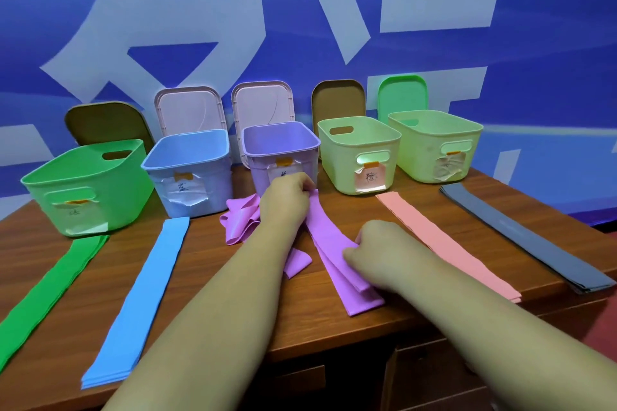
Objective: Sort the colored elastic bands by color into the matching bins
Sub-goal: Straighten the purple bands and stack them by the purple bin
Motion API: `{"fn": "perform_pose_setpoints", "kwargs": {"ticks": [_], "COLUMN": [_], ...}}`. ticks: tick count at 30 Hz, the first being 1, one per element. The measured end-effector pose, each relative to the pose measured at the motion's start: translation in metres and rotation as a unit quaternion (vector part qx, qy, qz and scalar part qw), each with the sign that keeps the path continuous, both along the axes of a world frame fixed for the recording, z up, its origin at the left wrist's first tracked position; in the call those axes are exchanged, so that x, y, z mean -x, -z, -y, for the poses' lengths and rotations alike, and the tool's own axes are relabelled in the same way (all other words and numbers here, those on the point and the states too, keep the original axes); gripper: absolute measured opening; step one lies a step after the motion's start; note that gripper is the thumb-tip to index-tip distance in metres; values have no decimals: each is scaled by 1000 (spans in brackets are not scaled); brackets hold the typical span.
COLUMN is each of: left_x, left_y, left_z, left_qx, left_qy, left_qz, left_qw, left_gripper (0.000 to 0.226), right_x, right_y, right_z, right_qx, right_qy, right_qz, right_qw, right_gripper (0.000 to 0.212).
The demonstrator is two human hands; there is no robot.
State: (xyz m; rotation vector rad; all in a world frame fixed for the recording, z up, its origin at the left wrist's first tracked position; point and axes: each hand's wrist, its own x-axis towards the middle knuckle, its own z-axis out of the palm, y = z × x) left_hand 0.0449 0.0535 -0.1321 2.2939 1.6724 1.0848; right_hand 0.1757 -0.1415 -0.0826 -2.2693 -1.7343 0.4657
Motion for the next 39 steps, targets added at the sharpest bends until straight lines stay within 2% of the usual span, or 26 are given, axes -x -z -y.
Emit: {"fn": "perform_pose_setpoints", "kwargs": {"ticks": [17,22,25,27,32,39], "left_x": [-3,-4,-4,-4,-6,-6], "left_y": [12,13,14,14,14,13], "left_z": [-8,-10,-10,-11,-11,-10], "left_qx": [24,33,31,26,13,0], "left_qy": [-18,-26,-25,-27,-31,-25], "left_qz": [-73,-89,-90,-93,-115,-133], "left_qw": [997,995,995,995,993,991], "left_gripper": [21,18,18,17,21,25], "right_x": [8,10,12,12,18,28], "right_y": [3,4,4,6,10,16], "right_z": [-1,3,7,9,15,14], "right_qx": [41,26,28,35,47,68], "right_qy": [-11,-31,-36,-41,-44,-26], "right_qz": [21,118,157,156,131,105], "right_qw": [999,992,987,986,989,992], "right_gripper": [21,34,33,37,64,65]}}
